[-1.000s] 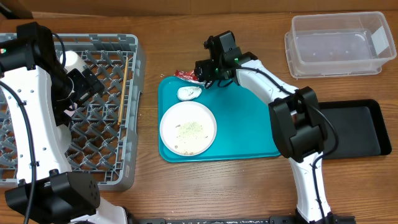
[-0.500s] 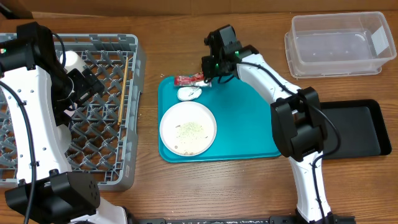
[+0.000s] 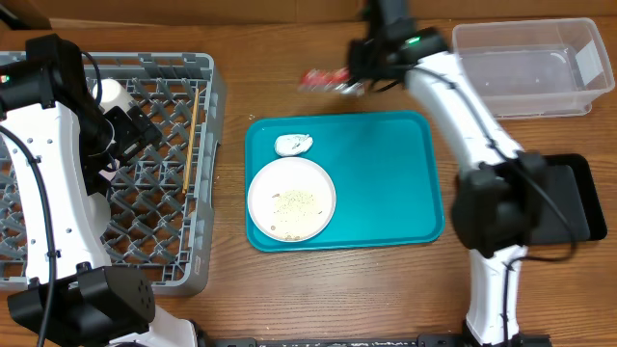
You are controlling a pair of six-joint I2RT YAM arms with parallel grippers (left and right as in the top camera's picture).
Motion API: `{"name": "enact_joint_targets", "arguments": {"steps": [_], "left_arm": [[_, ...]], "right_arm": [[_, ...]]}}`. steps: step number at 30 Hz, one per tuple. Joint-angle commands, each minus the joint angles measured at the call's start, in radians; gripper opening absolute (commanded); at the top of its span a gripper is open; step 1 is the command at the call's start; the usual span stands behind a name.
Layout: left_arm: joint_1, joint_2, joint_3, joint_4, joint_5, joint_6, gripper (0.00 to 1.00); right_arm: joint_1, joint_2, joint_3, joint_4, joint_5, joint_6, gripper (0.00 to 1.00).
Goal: Sort waste into correct bins and load items into the dishwasher
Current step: 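Carry the wrapper right and drop it into the clear bin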
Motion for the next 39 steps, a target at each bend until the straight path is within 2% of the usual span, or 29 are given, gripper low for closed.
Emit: {"name": "enact_joint_targets", "arguments": {"steps": [1, 7, 11, 20, 22, 23, 26, 27, 29, 32, 35, 39], "left_arm": [[0.004, -0.016, -0.003, 0.001, -0.011, 0.019, 1.00], [0.004, -0.016, -0.003, 0.001, -0.011, 0.019, 1.00], [0.004, -0.016, -0.003, 0.001, -0.011, 0.019, 1.00], [0.004, -0.016, -0.003, 0.001, -0.011, 0.019, 1.00], [0.004, -0.016, -0.003, 0.001, -0.011, 0.019, 1.00], [0.004, -0.016, -0.003, 0.001, -0.011, 0.019, 1.00], [0.004, -0.016, -0.003, 0.001, -0.011, 0.019, 1.00], [0.004, -0.016, -0.003, 0.001, -0.011, 0.019, 1.00], [0.004, -0.016, -0.003, 0.001, -0.011, 0.019, 1.00], [0.004, -0.016, -0.003, 0.001, -0.011, 0.019, 1.00], [0.004, -0.016, -0.003, 0.001, -0.011, 0.019, 1.00], [0.004, -0.016, -0.003, 0.001, -0.011, 0.019, 1.00]], "right_arm": [[-0.134, -0.082, 0.032, -0.037, 0.150, 0.180, 0.04], [-0.354, -0.084, 0.021, -0.133, 0.151, 0.483, 0.04], [-0.450, -0.081, 0.019, -0.192, 0.150, 0.690, 0.04], [-0.494, -0.051, 0.016, -0.157, 0.155, 0.781, 0.06], [-0.494, -0.038, 0.016, -0.155, 0.154, 0.784, 0.29], [-0.494, -0.035, 0.016, -0.159, 0.155, 0.784, 0.32], [-0.496, -0.033, 0.016, -0.188, 0.193, 0.803, 0.34], [-0.497, -0.033, 0.016, -0.192, 0.201, 0.802, 0.41], [-0.502, -0.033, 0.016, -0.196, 0.201, 0.797, 0.74], [-0.502, -0.039, 0.019, -0.209, 0.177, 0.723, 0.78], [-0.500, -0.068, 0.019, -0.212, 0.105, 0.631, 0.75], [-0.468, -0.155, 0.019, -0.192, -0.038, 0.420, 0.73]]}}
